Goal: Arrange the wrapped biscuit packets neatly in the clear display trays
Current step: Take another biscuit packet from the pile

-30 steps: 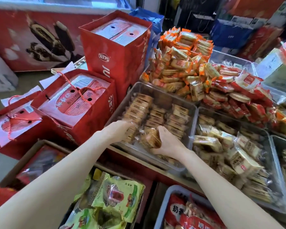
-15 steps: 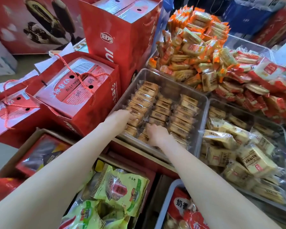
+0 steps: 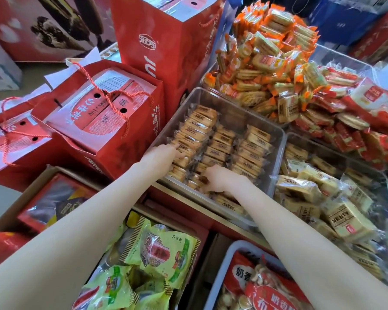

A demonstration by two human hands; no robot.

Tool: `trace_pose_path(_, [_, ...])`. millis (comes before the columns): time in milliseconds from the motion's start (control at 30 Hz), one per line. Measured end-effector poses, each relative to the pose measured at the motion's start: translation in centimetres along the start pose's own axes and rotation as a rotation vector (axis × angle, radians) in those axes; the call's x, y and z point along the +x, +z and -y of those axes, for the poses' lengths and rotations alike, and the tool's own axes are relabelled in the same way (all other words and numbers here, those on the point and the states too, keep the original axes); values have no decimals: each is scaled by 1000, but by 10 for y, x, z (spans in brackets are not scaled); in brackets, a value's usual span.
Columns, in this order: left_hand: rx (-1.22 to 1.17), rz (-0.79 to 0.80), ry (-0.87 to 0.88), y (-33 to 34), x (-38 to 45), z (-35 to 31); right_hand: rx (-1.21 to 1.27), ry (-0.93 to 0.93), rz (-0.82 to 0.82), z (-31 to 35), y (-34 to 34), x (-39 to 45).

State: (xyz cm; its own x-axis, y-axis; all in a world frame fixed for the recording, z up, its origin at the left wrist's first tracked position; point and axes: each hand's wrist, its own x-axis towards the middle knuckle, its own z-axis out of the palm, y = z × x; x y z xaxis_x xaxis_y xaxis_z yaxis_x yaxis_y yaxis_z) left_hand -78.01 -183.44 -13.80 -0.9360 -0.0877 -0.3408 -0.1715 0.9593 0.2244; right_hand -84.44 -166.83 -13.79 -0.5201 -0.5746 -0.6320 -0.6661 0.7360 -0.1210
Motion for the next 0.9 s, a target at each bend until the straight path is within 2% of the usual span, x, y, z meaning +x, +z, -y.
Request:
trace_pose_path(100, [30,-3,8,0,-1,1,134,67,-382,2,-4,8])
trace_pose_path(133, [40,3,13,-1,-2,0,130,83,-429,1,-4,13])
trace_pose_path(300, [43,-17,13,-2,-5,-3,-81,135,-279,-5,1,39])
trace_pose_path(500, [41,32,15,-5,-3,-4,-115,153,-226,-5,-6,34])
trace_pose_path(600, [66,67,-9,-6,-1,-5,-32,154,-236,-8,-11,28])
trace_pose_path(900, [26,77,-25,-7,-4,-10,450,61,-514,-29,-39,-23])
